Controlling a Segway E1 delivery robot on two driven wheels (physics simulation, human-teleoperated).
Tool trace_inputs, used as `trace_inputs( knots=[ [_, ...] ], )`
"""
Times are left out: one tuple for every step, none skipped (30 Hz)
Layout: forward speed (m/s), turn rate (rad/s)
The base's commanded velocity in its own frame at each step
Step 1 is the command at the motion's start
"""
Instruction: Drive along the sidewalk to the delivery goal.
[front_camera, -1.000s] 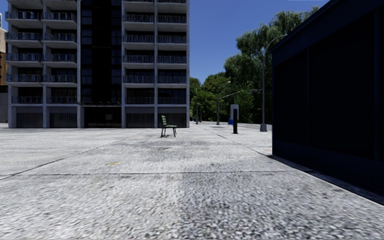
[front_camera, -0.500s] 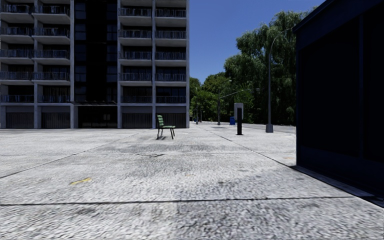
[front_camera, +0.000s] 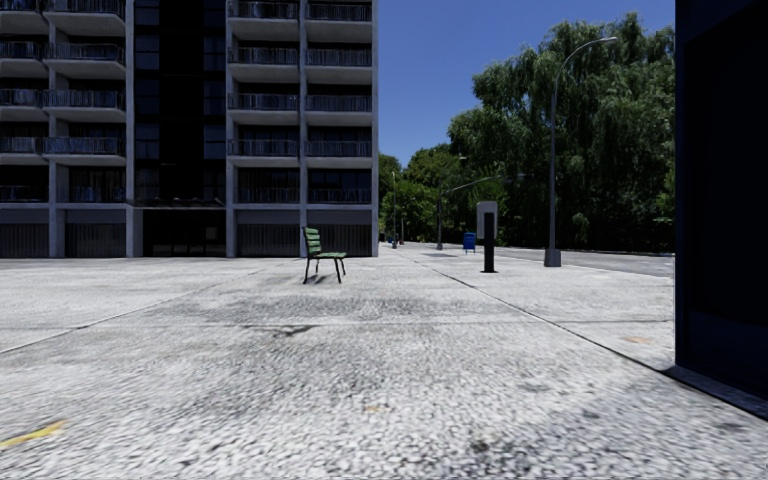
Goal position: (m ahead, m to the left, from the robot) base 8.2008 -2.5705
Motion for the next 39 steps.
trace_inputs(
  knots=[
    [0.00, 0.00],
    [0.00, 0.00],
    [0.00, 0.00],
    [0.00, 0.00],
    [0.00, 0.00],
    [0.00, 0.00],
    [0.00, 0.00],
    [0.00, 0.00],
    [0.00, 0.00],
    [0.00, 0.00],
    [0.00, 0.00],
    [0.00, 0.00],
    [0.00, 0.00],
    [0.00, -0.28],
    [0.00, -0.54],
    [0.00, -0.54],
    [0.29, -0.69],
    [0.54, -0.72],
    [0.80, -0.73],
    [0.80, -0.73],
    [0.97, -0.73],
    [1.06, -0.73],
    [1.13, -0.73],
    [1.13, -0.73],
    [1.30, -0.73],
    [1.54, -0.73],
    [1.72, -0.70],
    [1.72, -0.70],
    [1.85, -0.68],
    [1.90, -0.65],
    [1.92, -0.18],
    [1.92, -0.18],
    [2.00, 0.00],
    [2.00, 0.00],
    [2.00, 0.00],
    [2.00, 0.00],
    [2.00, 0.00],
    [2.00, 0.00],
    [2.00, 0.00]
  ],
)
